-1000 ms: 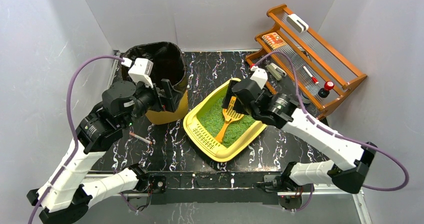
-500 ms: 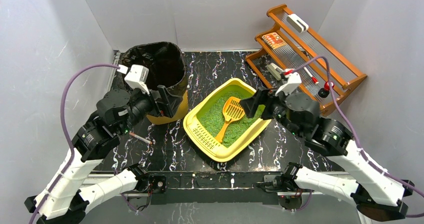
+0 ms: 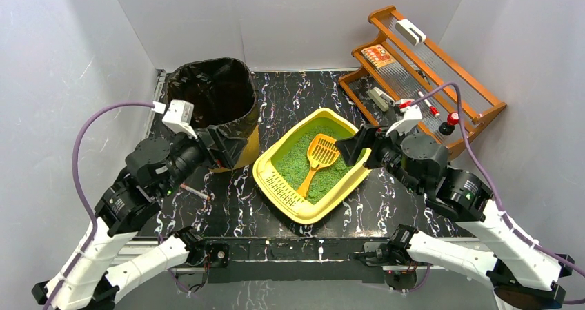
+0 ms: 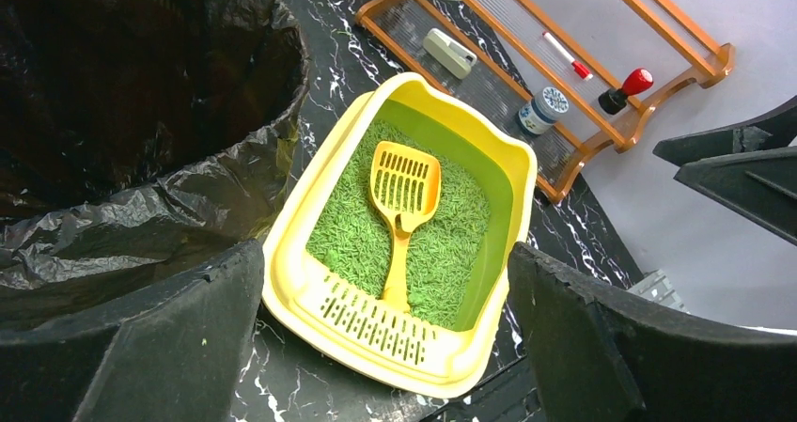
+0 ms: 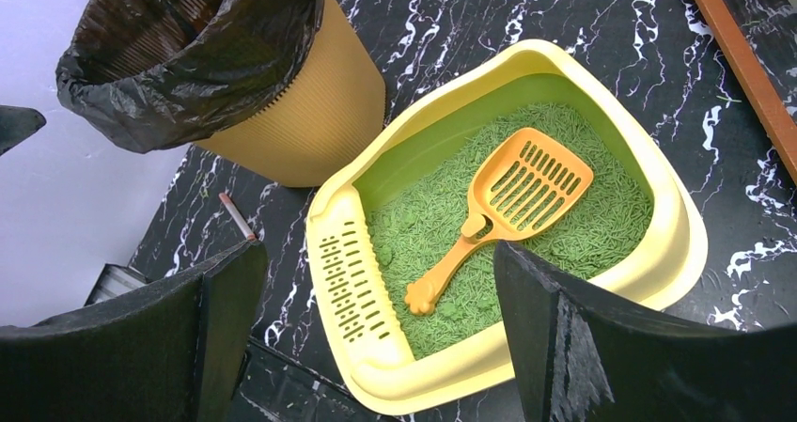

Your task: Clean the litter box

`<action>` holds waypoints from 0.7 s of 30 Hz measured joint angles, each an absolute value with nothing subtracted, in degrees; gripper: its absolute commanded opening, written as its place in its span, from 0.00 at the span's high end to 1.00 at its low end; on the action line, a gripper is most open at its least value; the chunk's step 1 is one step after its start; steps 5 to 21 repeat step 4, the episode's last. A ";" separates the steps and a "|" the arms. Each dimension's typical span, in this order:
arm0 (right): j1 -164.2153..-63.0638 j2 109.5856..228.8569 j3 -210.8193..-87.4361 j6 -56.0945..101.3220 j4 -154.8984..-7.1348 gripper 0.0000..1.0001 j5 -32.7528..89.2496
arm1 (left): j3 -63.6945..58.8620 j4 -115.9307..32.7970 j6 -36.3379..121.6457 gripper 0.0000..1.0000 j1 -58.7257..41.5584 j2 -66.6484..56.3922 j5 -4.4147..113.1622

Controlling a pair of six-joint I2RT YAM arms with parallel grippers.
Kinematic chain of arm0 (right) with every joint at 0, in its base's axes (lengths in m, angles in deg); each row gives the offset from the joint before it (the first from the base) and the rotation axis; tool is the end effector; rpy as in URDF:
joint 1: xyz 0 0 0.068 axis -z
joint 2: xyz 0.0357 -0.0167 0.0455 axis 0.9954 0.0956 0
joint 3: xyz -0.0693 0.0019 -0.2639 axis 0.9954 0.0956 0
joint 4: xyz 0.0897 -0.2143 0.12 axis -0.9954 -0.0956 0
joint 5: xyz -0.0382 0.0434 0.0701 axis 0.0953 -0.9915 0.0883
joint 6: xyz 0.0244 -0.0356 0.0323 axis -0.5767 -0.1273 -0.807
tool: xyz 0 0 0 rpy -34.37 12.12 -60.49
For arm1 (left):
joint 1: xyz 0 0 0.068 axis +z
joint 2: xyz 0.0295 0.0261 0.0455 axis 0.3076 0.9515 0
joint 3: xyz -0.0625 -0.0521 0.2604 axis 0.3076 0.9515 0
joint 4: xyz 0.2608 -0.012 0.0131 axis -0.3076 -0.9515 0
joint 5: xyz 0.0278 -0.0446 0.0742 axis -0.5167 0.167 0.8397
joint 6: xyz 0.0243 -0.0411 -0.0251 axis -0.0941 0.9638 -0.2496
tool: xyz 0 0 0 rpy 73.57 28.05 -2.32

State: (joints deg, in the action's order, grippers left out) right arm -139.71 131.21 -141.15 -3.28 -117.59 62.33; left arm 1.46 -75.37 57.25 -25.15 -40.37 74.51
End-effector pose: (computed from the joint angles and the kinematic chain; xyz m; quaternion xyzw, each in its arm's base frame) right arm 0.0862 0.0963 0.4272 -0.0078 0.7730 0.2940 0.5621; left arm 0.0888 -0.0729 0.4453 0.0364 0.7274 -0.3249 0.6033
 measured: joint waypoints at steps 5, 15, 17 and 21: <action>-139.71 131.21 -141.09 -3.30 -117.59 0.02 62.35 | 1.46 -75.22 57.29 0.02 -25.13 -40.39 75.08; -139.71 131.21 -141.09 -3.30 -117.59 0.02 62.35 | 1.46 -75.22 57.29 0.02 -25.13 -40.39 75.08; -139.71 131.21 -141.09 -3.30 -117.59 0.02 62.35 | 1.46 -75.22 57.29 0.02 -25.13 -40.39 75.08; -139.71 131.21 -141.09 -3.30 -117.59 0.02 62.35 | 1.46 -75.22 57.29 0.02 -25.13 -40.39 75.08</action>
